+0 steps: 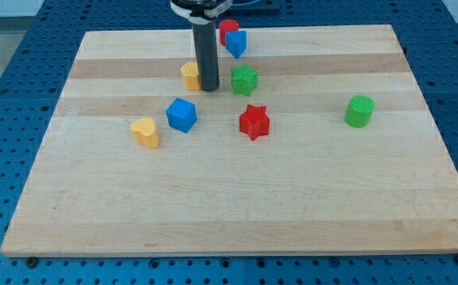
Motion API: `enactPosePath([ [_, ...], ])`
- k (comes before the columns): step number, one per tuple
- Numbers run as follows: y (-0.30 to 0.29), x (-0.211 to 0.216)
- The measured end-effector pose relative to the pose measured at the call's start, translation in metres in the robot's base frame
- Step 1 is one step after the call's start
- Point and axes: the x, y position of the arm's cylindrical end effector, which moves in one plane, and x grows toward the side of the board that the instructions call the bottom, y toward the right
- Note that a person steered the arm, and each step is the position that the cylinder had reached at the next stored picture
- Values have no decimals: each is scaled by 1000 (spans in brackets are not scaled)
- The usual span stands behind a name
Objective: Place the yellow hexagon at the bottom of the red circle
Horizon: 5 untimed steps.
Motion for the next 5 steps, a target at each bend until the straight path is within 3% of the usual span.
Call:
enactPosePath([
  [1,-9,10],
  [3,-101,12],
  [5,-48,-3],
])
